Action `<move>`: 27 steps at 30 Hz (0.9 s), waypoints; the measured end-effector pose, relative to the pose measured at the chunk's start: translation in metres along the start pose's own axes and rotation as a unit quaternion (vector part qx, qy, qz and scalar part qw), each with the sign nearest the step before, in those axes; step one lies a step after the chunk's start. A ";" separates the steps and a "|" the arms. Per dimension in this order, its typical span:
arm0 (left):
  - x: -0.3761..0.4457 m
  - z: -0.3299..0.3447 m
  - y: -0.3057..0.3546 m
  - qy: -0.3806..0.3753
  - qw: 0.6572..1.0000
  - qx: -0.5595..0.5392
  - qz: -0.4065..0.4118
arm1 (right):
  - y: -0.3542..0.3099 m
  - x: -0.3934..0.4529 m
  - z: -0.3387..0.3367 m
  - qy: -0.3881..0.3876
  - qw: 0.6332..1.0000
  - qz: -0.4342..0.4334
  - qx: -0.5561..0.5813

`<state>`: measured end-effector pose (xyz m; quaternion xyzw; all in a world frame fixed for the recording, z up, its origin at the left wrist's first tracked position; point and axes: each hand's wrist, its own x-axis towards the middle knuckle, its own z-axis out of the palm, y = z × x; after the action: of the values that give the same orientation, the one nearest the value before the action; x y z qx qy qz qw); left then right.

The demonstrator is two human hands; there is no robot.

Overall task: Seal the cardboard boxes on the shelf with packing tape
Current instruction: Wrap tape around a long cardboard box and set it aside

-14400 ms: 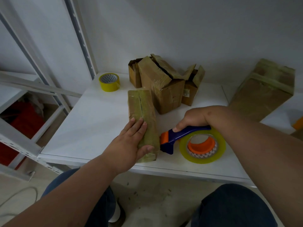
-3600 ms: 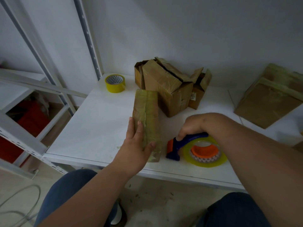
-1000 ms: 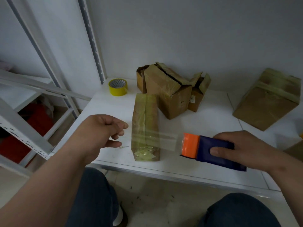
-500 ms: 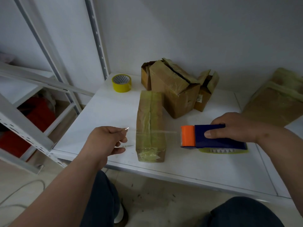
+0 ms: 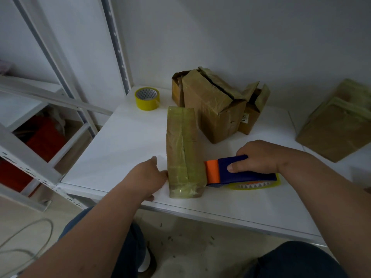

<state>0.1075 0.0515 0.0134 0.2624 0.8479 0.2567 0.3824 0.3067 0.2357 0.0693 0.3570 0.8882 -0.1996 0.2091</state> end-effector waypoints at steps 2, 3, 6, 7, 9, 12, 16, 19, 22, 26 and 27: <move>0.004 0.000 -0.006 0.049 0.990 0.115 0.060 | 0.000 -0.001 -0.001 -0.004 1.000 0.000 -0.010; 0.004 0.002 -0.008 0.097 0.982 0.119 0.110 | 0.000 -0.001 0.000 -0.004 1.000 0.000 -0.015; -0.002 0.018 -0.007 0.127 0.951 0.033 0.281 | -0.001 -0.002 0.000 0.005 1.000 -0.001 -0.028; -0.007 0.026 -0.004 0.099 0.950 0.037 0.295 | -0.003 -0.002 -0.001 0.004 0.999 -0.002 -0.034; -0.012 0.041 -0.003 0.064 0.961 0.049 0.264 | -0.006 -0.002 -0.004 -0.001 0.999 0.001 -0.045; -0.014 0.046 -0.003 0.066 0.967 0.050 0.239 | -0.009 0.000 -0.009 -0.025 0.998 0.017 -0.046; -0.015 0.044 -0.002 0.068 0.967 0.042 0.244 | -0.009 0.014 -0.013 -0.071 0.996 0.054 -0.006; -0.016 0.045 -0.001 0.075 0.965 0.039 0.247 | -0.007 0.023 -0.015 -0.092 0.989 0.094 0.061; -0.017 0.044 -0.001 0.069 0.966 0.040 0.247 | -0.004 0.026 -0.013 -0.103 0.981 0.121 0.111; -0.016 0.039 -0.001 0.051 0.970 0.047 0.234 | 0.001 0.026 0.004 -0.136 0.973 0.151 0.107; -0.015 0.037 -0.001 0.047 0.971 0.049 0.228 | 0.003 0.024 0.003 -0.124 0.975 0.148 0.112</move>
<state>0.1452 0.0498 -0.0004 0.4549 0.7941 0.3077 0.2603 0.2937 0.2492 0.0538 0.4783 0.7644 -0.3079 0.3036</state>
